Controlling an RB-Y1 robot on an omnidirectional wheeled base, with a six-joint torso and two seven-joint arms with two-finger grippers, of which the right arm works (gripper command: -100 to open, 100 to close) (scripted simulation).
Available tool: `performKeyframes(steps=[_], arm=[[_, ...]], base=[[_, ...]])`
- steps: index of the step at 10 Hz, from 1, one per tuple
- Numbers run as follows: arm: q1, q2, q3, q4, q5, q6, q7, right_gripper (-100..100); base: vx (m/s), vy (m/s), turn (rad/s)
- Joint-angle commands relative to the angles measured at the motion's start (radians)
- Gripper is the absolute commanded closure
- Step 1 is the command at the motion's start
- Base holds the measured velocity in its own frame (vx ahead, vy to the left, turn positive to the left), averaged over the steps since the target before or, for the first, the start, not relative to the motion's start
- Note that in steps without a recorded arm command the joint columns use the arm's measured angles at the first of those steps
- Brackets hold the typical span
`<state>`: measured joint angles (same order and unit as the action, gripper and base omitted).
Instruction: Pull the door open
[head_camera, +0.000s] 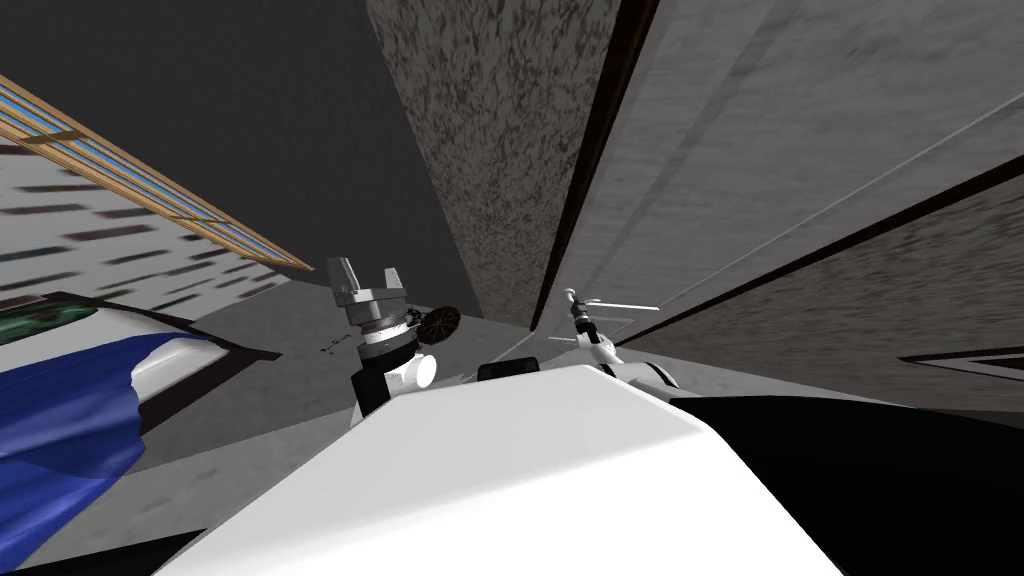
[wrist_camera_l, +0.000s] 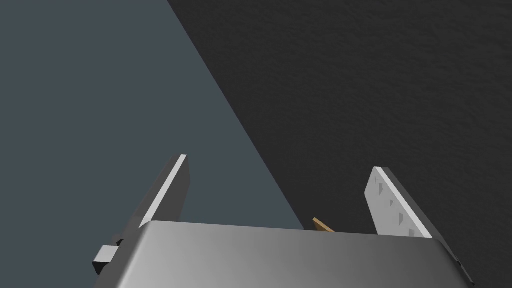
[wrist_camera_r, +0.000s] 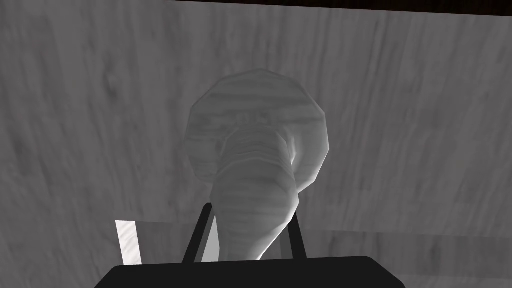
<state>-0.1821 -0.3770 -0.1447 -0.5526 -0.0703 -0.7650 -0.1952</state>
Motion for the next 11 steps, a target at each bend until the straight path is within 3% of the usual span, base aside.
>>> performKeyframes(steps=[1,4,5,11], arm=[[0.004,-0.012,0.020,0.002,0.011,-0.013,-0.024,100],[0.013,-0.026,0.047,-0.004,0.026,-0.025,-0.055,100],[0.012,-0.020,0.043,-0.006,0.023,-0.019,-0.049,100],[0.054,-0.068,0.123,-0.027,0.070,-0.084,-0.144,100]], base=[[-0.233,-0.095,0.141],[-0.226,-0.041,0.088],[-0.102,-0.011,0.018],[-0.232,-0.081,0.108]])
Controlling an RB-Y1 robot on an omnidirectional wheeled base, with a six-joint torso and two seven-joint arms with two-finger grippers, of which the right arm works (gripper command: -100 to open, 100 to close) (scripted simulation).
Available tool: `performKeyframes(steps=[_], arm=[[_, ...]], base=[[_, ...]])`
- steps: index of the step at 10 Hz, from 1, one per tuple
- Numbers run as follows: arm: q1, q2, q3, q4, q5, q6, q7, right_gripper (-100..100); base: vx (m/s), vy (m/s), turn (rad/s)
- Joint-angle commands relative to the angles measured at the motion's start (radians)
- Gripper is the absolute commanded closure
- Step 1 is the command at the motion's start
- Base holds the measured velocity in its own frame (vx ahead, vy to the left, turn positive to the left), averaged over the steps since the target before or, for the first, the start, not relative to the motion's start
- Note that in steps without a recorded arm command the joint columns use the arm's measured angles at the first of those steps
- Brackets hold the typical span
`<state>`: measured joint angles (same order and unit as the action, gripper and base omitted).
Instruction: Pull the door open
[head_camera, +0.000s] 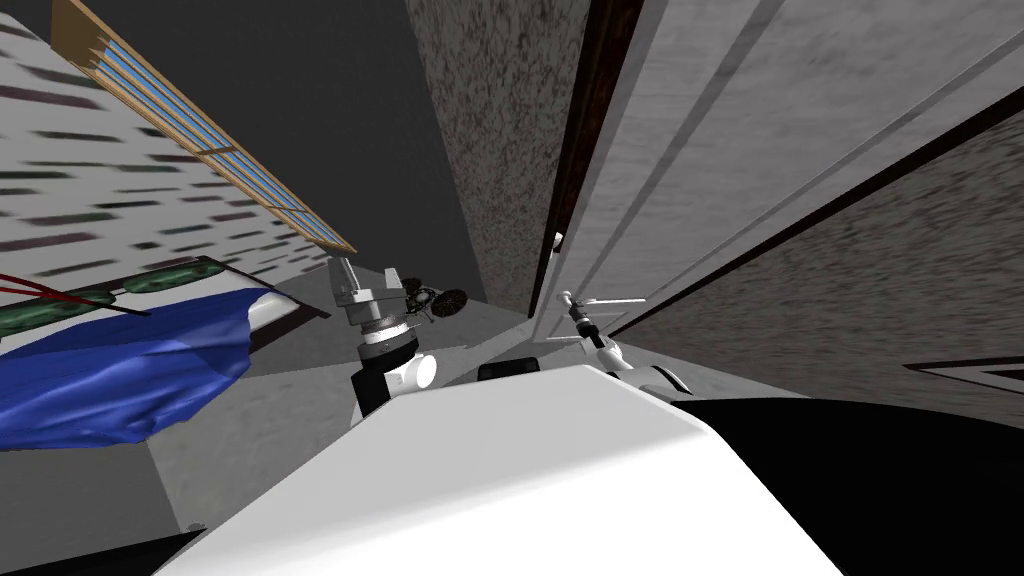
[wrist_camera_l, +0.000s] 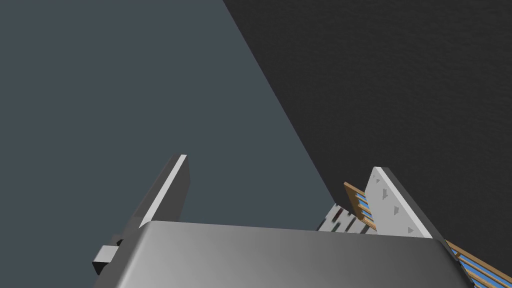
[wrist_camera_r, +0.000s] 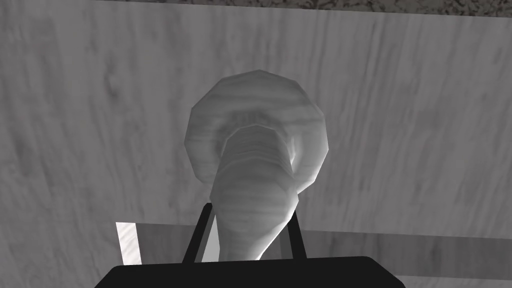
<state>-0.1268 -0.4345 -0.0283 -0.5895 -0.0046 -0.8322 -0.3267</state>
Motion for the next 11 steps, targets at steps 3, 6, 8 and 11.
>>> performKeyframes(steps=[3,6,8,11], arm=[[0.005,-0.015,0.021,0.006,0.012,-0.023,-0.026,100],[0.046,-0.050,0.052,-0.002,0.034,-0.086,-0.075,100],[0.065,-0.067,0.066,-0.007,0.044,-0.115,-0.096,100],[0.094,-0.094,0.088,-0.014,0.060,-0.162,-0.131,100]], base=[[-0.187,-0.046,0.052],[-0.197,-0.079,0.121],[-0.200,-0.071,0.080],[-0.154,-0.075,0.083]])
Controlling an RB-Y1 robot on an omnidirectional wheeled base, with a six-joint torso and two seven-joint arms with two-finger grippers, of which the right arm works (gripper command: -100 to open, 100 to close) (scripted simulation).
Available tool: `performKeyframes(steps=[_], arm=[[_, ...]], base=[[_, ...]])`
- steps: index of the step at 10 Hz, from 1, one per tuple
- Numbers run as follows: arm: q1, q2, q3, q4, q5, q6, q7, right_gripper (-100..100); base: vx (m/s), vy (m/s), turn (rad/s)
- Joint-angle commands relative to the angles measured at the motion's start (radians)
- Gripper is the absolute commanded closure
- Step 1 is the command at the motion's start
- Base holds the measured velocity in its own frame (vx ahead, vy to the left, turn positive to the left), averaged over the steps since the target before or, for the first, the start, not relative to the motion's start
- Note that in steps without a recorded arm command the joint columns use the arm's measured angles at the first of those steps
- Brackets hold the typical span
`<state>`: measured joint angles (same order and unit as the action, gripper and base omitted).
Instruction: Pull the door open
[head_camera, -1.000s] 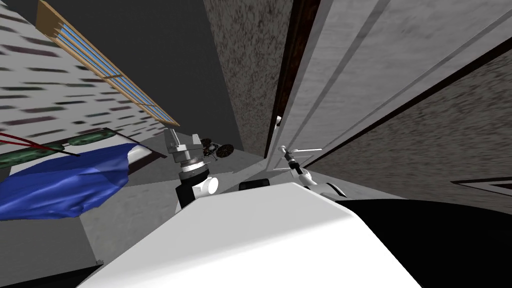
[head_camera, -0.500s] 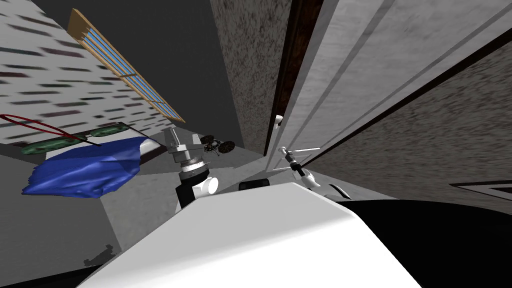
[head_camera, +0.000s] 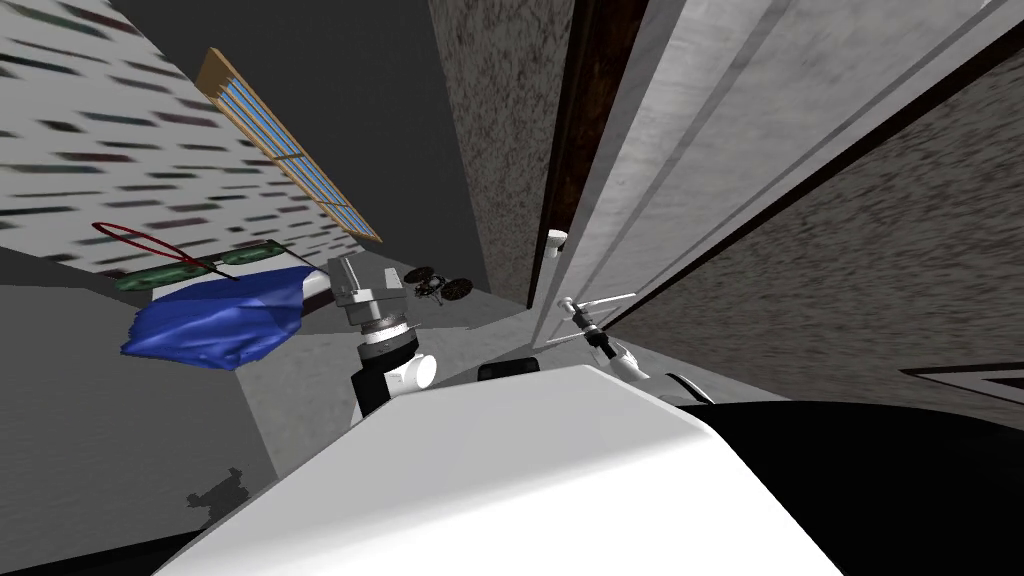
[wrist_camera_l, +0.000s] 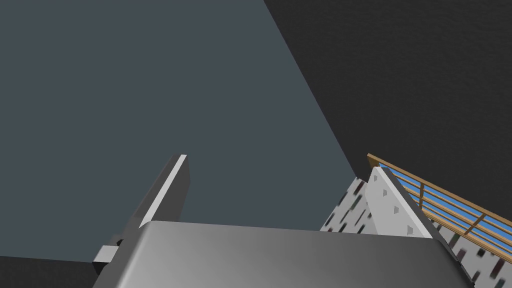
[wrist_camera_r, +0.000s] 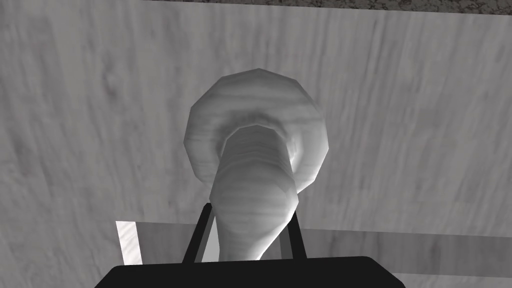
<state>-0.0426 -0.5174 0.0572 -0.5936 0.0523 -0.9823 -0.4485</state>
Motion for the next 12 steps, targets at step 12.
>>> performKeyframes(steps=[12], arm=[[0.070,-0.062,0.027,0.037,0.019,-0.153,-0.060,100]], base=[[-0.155,-0.073,0.118]])
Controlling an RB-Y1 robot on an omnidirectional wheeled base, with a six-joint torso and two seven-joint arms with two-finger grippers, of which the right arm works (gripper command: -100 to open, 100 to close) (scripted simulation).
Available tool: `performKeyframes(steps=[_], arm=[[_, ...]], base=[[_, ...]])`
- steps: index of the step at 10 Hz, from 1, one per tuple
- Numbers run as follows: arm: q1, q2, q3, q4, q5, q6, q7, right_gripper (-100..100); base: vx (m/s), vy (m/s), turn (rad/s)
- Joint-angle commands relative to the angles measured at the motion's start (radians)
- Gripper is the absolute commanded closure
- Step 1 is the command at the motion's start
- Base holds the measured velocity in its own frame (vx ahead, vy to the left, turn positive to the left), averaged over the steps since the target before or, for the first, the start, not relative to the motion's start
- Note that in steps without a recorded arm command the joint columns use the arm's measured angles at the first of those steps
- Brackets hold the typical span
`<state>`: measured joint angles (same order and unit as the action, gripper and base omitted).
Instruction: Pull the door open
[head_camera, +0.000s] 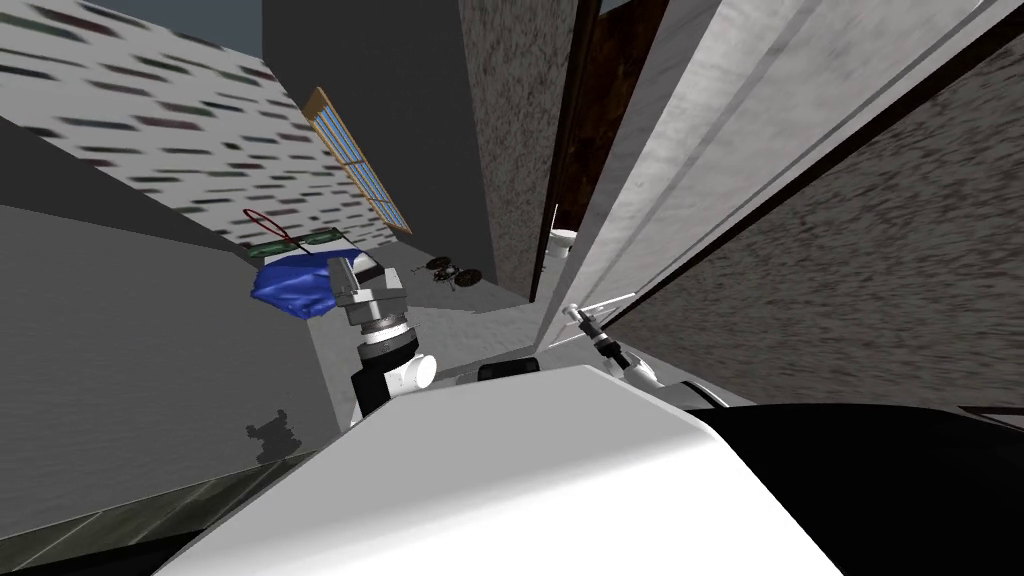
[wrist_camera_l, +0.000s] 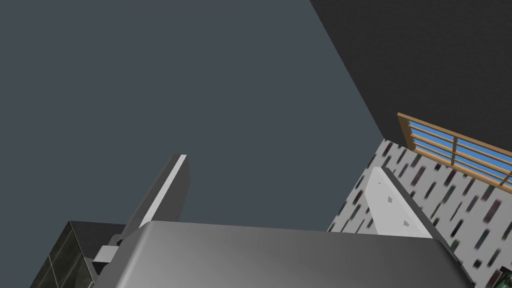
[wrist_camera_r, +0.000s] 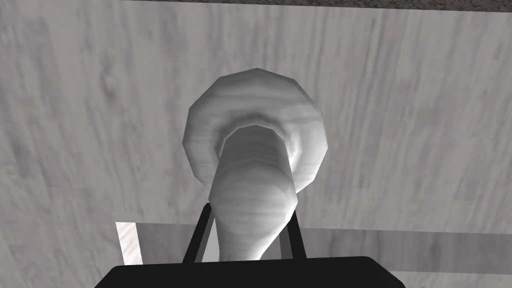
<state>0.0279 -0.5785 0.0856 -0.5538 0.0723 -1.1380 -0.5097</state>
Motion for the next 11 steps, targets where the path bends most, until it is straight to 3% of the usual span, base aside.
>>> performKeyframes(steps=[1,11], arm=[[0.003,-0.004,0.000,0.009,0.000,-0.015,-0.002,100],[0.022,-0.029,0.000,0.059,-0.001,-0.101,-0.014,100]], base=[[-0.109,-0.060,0.179],[-0.192,-0.093,0.162]])
